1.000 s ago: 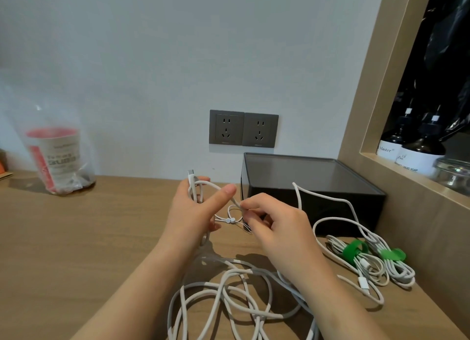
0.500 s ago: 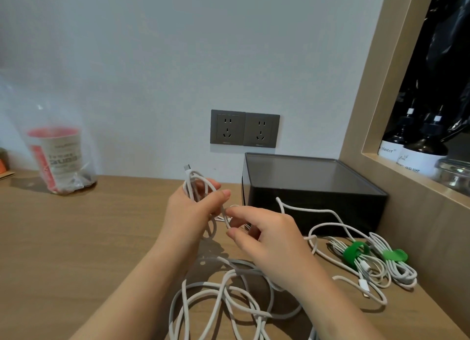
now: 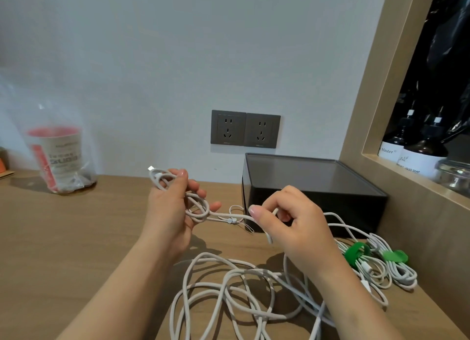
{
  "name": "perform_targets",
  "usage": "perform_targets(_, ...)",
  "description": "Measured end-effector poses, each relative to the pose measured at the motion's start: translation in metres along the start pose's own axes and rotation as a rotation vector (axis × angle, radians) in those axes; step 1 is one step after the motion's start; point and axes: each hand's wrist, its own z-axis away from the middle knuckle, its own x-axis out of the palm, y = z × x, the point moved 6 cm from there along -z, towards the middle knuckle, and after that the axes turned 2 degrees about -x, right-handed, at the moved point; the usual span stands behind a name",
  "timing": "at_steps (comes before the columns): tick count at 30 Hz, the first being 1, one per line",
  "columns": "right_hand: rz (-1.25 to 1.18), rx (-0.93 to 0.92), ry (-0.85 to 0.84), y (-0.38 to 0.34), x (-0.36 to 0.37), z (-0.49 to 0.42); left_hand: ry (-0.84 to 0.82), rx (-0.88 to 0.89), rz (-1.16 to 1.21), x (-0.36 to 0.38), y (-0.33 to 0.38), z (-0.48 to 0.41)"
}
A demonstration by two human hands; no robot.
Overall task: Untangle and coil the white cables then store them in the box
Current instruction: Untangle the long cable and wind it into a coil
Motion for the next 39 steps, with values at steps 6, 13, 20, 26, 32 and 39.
perform_targets(6,0.171,0.136,-0.325,0.007,0.013,0.003,0.043,0.019,-0.015,-0.005,0.005,0.000)
perform_targets(13,0.246,0.155,-0.520,0.011,0.029,0.008,-0.035,0.031,-0.057,0.003,0.004,0.001)
perform_targets(20,0.258,0.091,-0.475,0.007,0.032,0.007,-0.107,0.048,-0.153,0.009,0.003,0.008)
perform_targets(26,0.221,0.185,-0.551,0.012,0.030,0.008,-0.004,0.084,-0.009,0.000,0.009,0.002)
perform_targets(32,0.427,0.175,-0.429,0.015,0.013,0.002,0.014,-0.029,0.155,-0.006,0.008,-0.006)
perform_targets(39,0.537,0.210,-0.458,0.023,0.024,0.006,-0.193,-0.182,0.150,0.011,-0.004,0.007)
